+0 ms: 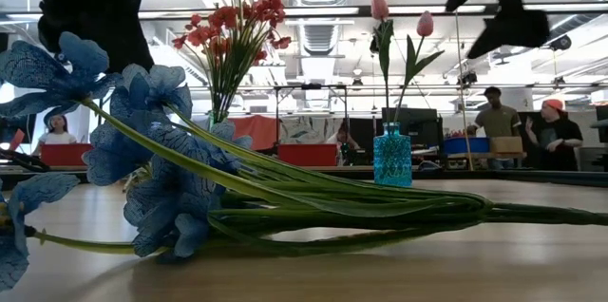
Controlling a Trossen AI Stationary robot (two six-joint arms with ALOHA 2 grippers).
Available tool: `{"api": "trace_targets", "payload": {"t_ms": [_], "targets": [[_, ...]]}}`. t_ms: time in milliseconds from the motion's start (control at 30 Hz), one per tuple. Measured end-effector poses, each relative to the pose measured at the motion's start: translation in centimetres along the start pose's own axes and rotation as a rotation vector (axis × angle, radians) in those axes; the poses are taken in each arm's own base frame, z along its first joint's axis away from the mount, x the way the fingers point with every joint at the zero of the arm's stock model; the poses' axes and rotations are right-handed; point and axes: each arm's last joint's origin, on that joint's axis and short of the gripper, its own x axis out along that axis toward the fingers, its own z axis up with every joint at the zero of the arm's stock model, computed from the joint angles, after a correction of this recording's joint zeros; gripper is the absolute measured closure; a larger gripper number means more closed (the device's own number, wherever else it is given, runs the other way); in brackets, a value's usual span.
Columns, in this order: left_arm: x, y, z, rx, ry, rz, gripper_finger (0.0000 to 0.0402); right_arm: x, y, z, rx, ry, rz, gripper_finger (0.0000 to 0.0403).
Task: Sort flowers into vase by color
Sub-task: Put the right blue flowers into the green vase
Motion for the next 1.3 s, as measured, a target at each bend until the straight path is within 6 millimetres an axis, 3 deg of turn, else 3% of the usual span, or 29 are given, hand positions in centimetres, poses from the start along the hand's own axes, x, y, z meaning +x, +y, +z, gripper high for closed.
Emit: {"api": "trace_targets", "payload": {"t_ms": [433, 767, 1100, 1300], "targets": [[0.0, 0.0, 0.0, 0.025, -0.001, -0.003, 0.0164, 3.6, 1.9, -5.6, 0.194, 0.333, -0.116, 0.0074], [0.0, 0.0, 0.0, 0.040, -0.004, -0.002, 0.0164, 3.0, 0.3, -10.7, 0.438, 0.794, -0.577, 0.0074], [0.0, 0.0, 0.0, 0.121, -0.003, -0.003, 0.0164, 3.3, 0.5, -16.0, 0.457, 0.795, -0.740, 0.0074], [-0.2, 0.6, -0.9, 0.182, 0.199, 0.004, 0.0164, 5.2, -0.8, -17.1, 0.436, 0.754, -0.756, 0.0074]]}}
